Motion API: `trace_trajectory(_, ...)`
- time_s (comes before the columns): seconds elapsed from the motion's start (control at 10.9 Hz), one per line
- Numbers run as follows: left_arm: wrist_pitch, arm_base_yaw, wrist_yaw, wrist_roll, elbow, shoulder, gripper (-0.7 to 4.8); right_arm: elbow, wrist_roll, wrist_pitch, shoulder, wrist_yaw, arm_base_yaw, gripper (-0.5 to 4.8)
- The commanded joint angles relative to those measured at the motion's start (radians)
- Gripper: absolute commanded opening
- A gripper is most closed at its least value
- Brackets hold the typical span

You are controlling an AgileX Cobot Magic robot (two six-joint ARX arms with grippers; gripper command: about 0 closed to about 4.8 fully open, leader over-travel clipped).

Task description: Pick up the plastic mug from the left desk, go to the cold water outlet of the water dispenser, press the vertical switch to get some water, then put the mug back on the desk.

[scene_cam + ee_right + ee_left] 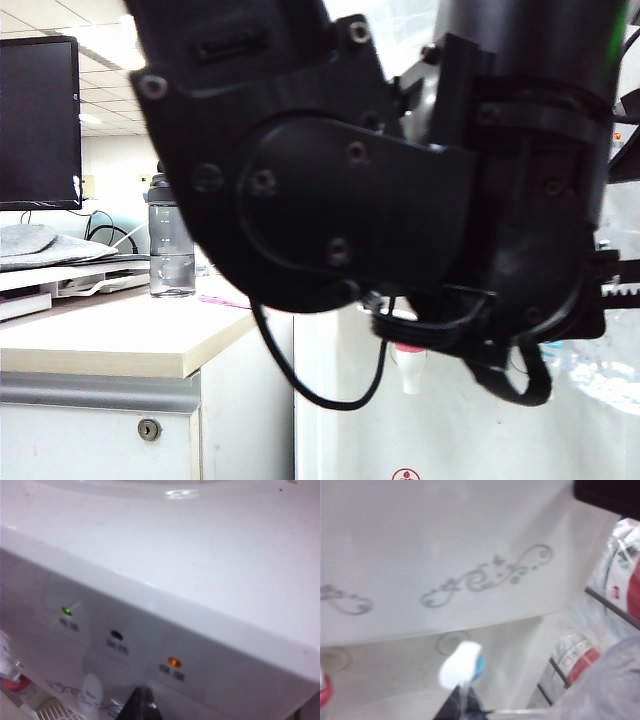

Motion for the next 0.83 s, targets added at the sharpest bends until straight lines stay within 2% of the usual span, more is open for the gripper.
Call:
trace_trajectory(0.09, 0.08, -0.002, -0.024, -0.019, -0.027, -0.029, -0.01, 0.01, 0.0, 0.056, 0.002, 0.074, -0.01, -0.01)
trace_trajectory(0.83, 0.091, -0.001, -0.077, -0.019, -0.133, -0.101, -0.01, 0.01, 0.0, 0.056, 0.002, 0.074, -0.01, -0.01)
